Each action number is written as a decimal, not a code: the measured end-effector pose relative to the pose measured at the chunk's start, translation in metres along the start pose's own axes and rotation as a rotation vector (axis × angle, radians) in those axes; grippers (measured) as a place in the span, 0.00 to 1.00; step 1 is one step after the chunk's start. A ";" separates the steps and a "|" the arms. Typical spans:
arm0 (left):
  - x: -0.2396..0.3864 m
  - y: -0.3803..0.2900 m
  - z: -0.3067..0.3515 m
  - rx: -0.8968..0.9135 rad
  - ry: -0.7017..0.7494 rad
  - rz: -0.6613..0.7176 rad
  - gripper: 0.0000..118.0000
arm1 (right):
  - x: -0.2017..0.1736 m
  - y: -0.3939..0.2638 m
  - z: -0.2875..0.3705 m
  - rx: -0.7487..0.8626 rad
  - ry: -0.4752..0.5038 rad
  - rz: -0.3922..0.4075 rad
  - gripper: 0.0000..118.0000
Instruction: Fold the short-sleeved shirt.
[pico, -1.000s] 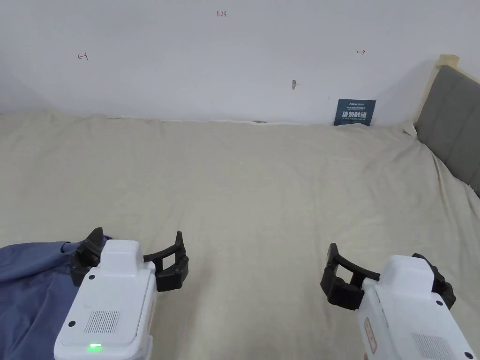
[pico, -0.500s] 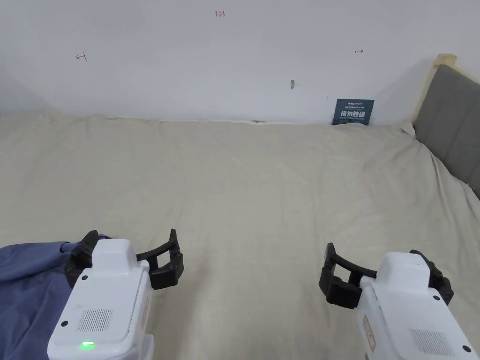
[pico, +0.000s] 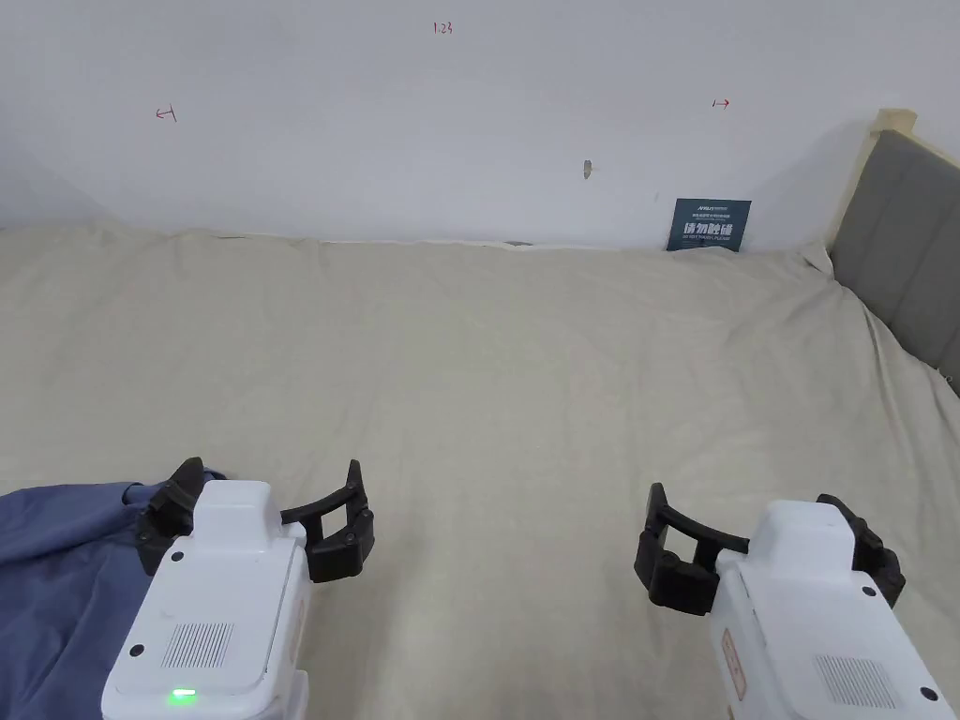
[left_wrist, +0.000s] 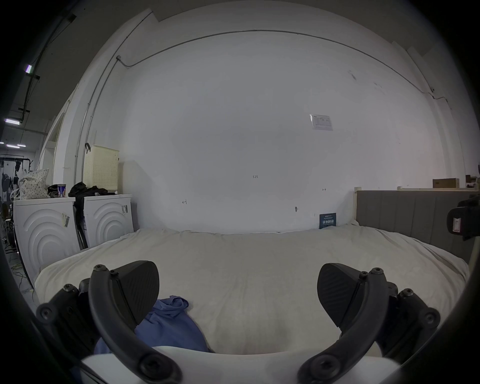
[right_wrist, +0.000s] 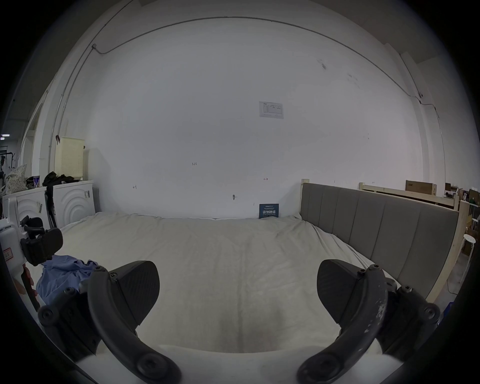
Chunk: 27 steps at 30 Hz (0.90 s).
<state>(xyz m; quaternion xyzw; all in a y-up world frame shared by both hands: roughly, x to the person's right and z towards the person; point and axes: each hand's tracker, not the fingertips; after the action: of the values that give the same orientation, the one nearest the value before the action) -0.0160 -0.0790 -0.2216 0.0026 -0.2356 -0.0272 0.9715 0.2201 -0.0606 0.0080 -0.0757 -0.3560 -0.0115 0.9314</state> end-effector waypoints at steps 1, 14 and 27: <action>0.000 0.000 0.000 -0.001 0.000 -0.003 1.00 | -0.001 0.001 0.000 -0.001 0.000 0.006 1.00; 0.004 0.010 0.007 -0.016 -0.043 -0.012 0.02 | -0.009 0.009 0.000 -0.028 -0.015 0.017 0.02; -0.066 0.010 0.013 -0.042 0.104 -0.003 0.00 | -0.070 0.023 -0.023 -0.008 0.164 0.025 0.01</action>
<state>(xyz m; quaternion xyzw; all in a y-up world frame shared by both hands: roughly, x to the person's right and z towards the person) -0.0800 -0.0649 -0.2400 -0.0161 -0.1839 -0.0334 0.9822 0.1849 -0.0432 -0.0584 -0.0827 -0.2776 -0.0073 0.9571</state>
